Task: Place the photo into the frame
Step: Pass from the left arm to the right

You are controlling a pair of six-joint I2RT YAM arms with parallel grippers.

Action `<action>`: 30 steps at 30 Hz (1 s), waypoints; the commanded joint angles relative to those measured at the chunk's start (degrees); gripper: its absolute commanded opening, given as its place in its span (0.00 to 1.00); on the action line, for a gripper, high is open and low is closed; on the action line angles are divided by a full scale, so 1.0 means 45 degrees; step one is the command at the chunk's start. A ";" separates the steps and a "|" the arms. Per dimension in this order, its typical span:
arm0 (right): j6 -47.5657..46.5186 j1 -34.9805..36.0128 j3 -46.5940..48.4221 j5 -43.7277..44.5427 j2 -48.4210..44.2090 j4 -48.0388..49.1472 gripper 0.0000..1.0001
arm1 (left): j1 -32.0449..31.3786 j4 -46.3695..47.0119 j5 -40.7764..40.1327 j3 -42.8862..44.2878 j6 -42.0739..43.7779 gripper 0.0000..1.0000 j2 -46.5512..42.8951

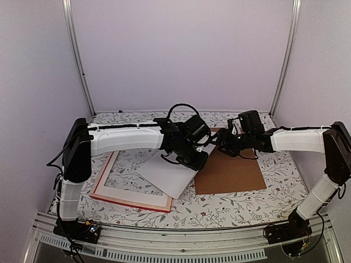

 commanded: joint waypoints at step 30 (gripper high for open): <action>-0.3483 -0.0240 0.1828 0.0791 0.1472 -0.2131 0.00 | 0.2233 0.2333 -0.1756 -0.6071 0.0859 0.59 -0.6128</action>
